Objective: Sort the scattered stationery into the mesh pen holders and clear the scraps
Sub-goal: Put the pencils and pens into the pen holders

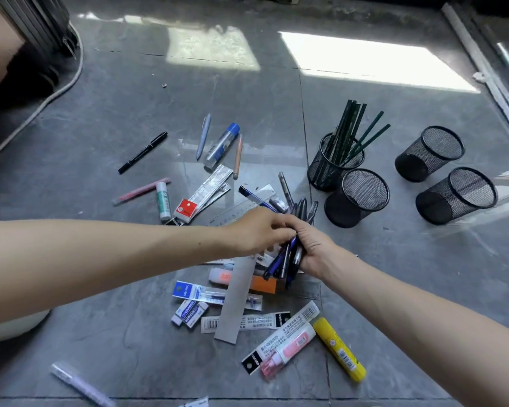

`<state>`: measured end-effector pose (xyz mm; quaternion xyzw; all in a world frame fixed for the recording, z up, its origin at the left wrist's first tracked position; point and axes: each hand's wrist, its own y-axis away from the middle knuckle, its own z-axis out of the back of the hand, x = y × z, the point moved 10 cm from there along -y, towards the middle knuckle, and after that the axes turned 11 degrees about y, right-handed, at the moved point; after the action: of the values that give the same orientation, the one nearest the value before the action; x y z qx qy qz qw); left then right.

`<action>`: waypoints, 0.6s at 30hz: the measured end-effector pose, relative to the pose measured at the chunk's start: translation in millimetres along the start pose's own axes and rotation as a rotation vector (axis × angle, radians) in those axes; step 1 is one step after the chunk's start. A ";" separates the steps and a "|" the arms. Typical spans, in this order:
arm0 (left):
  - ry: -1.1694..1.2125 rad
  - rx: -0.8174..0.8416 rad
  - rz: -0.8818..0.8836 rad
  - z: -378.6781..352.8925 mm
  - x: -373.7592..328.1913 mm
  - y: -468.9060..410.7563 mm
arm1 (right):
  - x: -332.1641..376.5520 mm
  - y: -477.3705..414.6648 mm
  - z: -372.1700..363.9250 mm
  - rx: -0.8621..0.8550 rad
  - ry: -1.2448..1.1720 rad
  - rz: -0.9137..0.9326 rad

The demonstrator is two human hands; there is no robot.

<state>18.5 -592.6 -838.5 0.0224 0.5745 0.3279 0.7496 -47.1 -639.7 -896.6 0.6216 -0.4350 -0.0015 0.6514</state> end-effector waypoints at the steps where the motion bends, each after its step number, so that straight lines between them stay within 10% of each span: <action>1: -0.023 -0.039 -0.004 7.6 0.2 -4.5 | 0.1 -2.0 3.0 -0.016 0.007 0.004; 7: -0.521 -0.266 0.007 72.1 28.0 -42.3 | -1.4 -8.2 16.9 -0.038 0.077 -0.006; 18: -1.179 0.008 -0.229 55.6 27.7 -56.7 | -3.8 -5.5 33.9 -0.073 0.035 -0.019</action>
<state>97.1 -603.6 -866.4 0.1413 0.0620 0.1752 0.9724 -65.8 -666.3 -908.4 0.6017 -0.4171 -0.0127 0.6811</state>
